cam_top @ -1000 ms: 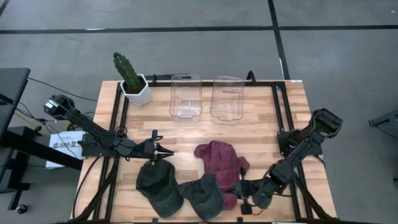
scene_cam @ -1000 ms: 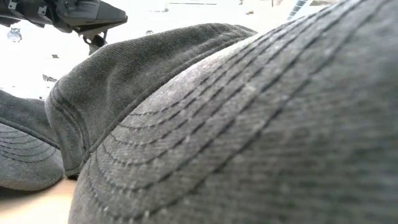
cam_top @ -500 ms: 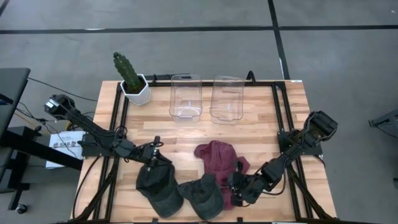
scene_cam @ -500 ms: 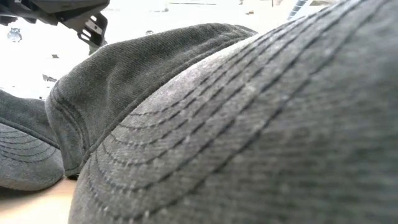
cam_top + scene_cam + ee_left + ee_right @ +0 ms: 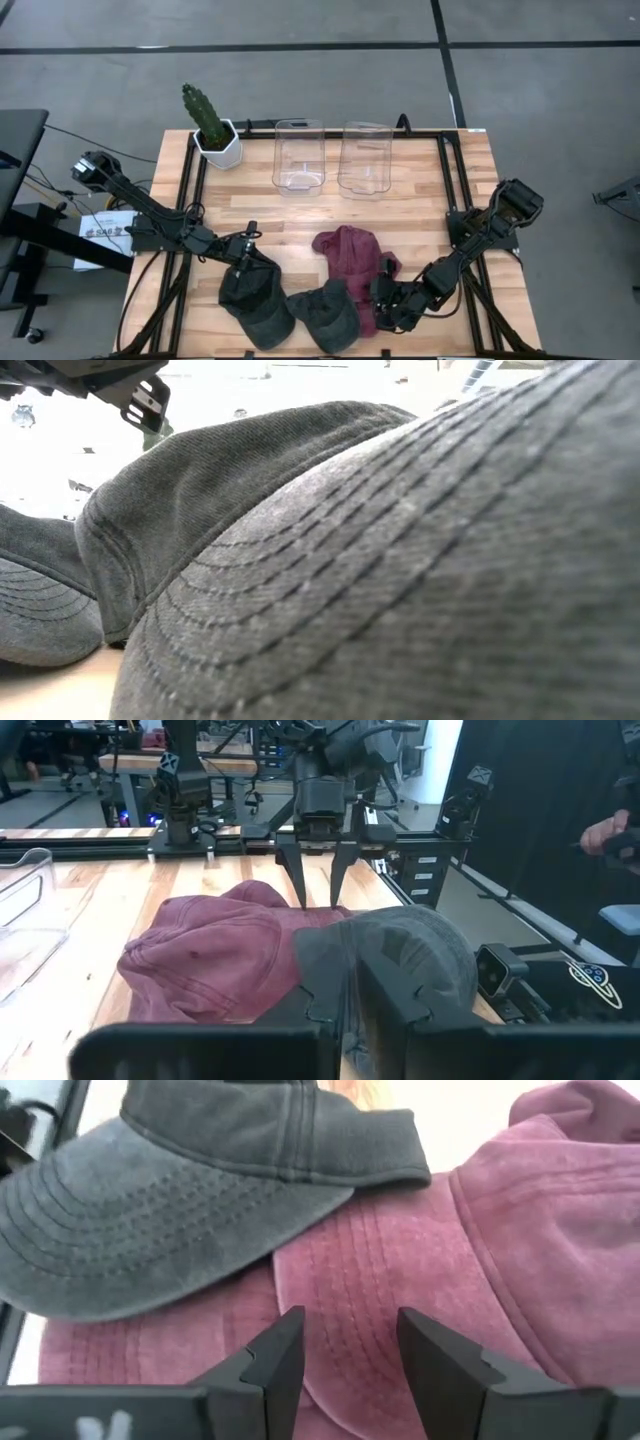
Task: Pick & Place hat
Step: Put the top maroon head cap into the right transparent bin
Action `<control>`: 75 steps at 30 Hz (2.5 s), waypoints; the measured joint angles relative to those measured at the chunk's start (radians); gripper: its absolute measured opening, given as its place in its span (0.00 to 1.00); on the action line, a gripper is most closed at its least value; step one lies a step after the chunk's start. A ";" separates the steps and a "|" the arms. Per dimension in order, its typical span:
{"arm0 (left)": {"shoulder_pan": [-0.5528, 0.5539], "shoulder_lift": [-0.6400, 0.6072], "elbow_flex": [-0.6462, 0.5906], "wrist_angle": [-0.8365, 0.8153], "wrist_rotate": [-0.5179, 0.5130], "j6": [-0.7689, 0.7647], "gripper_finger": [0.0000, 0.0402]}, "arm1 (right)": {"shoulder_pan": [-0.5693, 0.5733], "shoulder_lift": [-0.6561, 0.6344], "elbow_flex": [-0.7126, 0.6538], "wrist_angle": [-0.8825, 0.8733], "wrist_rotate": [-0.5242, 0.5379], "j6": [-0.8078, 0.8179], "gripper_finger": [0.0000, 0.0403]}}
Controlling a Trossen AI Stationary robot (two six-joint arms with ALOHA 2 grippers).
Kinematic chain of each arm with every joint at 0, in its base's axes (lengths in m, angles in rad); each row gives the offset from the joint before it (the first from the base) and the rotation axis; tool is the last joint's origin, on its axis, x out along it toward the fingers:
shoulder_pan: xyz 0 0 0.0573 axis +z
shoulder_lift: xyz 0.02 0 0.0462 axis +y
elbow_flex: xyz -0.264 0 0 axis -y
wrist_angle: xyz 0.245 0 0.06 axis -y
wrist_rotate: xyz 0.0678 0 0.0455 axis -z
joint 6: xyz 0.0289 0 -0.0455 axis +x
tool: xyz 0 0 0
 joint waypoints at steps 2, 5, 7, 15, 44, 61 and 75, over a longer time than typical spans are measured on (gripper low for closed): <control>0.000 0.000 0.000 0.000 0.000 0.000 0.06 | 0.000 0.000 0.000 -0.007 0.000 0.000 0.38; 0.000 0.000 0.000 0.000 0.000 0.000 0.06 | 0.005 0.000 0.000 -0.005 -0.016 0.000 0.39; 0.000 0.000 0.000 0.000 0.000 0.000 0.06 | 0.011 0.000 0.000 -0.002 -0.028 0.012 0.40; 0.000 0.000 0.000 0.000 0.000 0.000 0.06 | 0.037 0.000 0.000 -0.186 -0.018 0.203 0.36; 0.000 0.000 0.000 0.004 0.000 0.000 0.06 | 0.071 -0.006 -0.001 -0.191 -0.026 0.212 0.35; 0.000 0.000 0.000 0.007 -0.001 0.000 0.06 | 0.007 0.030 -0.003 -0.214 -0.047 0.215 0.30; 0.000 0.000 0.001 0.007 0.000 0.000 0.06 | 0.003 0.042 -0.003 -0.101 0.097 0.128 0.29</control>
